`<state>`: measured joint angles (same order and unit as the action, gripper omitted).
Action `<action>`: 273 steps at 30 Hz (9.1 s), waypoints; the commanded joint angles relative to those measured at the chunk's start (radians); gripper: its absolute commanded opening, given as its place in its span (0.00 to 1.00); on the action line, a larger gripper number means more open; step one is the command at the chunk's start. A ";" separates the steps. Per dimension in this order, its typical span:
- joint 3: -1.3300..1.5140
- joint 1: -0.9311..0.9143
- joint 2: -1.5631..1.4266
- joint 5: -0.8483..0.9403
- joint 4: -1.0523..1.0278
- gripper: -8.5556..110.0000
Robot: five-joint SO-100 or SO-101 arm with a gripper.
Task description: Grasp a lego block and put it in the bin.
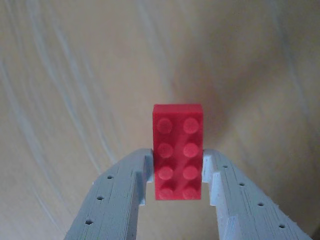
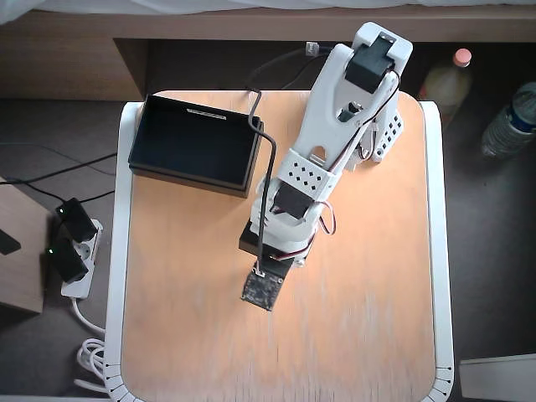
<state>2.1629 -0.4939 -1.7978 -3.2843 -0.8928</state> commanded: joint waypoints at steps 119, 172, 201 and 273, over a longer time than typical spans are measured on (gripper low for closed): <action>-0.307 -0.472 -0.436 0.192 -0.305 0.17; 0.693 0.509 -1.437 0.207 -0.304 0.14; 1.011 0.523 -1.499 0.311 -0.442 0.07; 1.011 0.523 -1.497 0.347 -0.442 0.08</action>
<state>3.0189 0.0061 -3.2060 -2.9437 -1.3254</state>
